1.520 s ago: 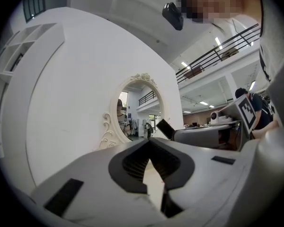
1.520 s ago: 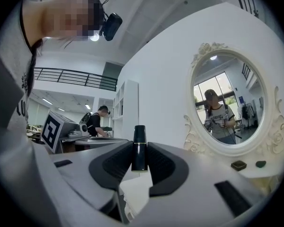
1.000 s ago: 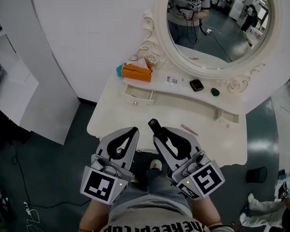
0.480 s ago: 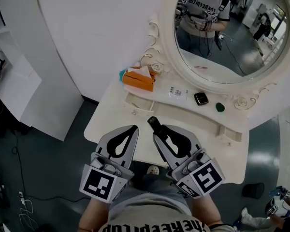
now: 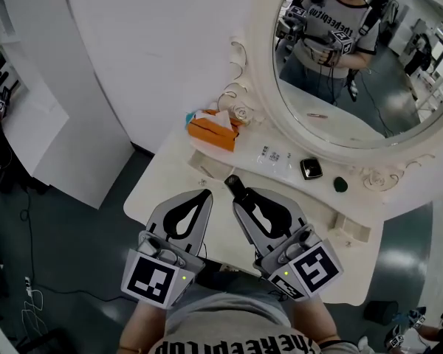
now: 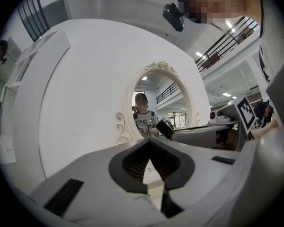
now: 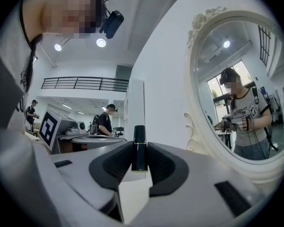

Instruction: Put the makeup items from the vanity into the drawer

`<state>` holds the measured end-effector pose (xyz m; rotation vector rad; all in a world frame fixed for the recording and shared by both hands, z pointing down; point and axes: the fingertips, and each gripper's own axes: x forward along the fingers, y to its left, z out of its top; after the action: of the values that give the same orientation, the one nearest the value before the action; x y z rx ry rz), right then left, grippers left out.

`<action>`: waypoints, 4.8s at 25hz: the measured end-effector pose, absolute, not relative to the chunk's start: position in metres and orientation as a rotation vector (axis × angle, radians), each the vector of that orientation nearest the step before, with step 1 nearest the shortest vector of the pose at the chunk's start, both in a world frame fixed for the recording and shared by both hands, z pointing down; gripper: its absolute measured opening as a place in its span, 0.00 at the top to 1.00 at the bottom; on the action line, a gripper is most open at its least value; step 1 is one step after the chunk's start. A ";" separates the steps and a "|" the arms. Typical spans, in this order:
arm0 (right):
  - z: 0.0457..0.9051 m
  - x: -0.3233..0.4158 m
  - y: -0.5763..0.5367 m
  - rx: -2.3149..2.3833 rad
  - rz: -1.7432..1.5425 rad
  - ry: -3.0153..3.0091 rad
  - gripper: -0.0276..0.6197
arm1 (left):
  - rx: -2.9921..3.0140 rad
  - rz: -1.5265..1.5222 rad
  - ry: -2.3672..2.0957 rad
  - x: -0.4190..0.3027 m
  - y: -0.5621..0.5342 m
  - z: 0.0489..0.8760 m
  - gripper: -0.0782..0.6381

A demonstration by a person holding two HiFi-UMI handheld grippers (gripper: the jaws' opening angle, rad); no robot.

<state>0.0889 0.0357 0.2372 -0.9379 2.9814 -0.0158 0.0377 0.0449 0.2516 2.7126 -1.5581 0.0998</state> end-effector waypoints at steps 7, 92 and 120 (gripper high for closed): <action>0.244 0.099 0.017 -0.862 -0.041 3.000 0.77 | 2.668 0.109 -1.635 0.047 0.031 0.255 0.87; 0.448 0.009 -0.110 -1.568 -0.580 3.141 0.77 | 2.666 0.241 -1.088 -0.063 -0.095 0.343 0.87; 0.480 0.010 -0.109 -1.616 -0.633 3.271 0.77 | 2.639 0.245 -1.099 -0.067 -0.098 0.349 0.87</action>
<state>0.0105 -0.1087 0.4799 -1.6155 3.2708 -0.6327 -0.0674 -0.0978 0.3493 2.6392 -1.0986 0.2450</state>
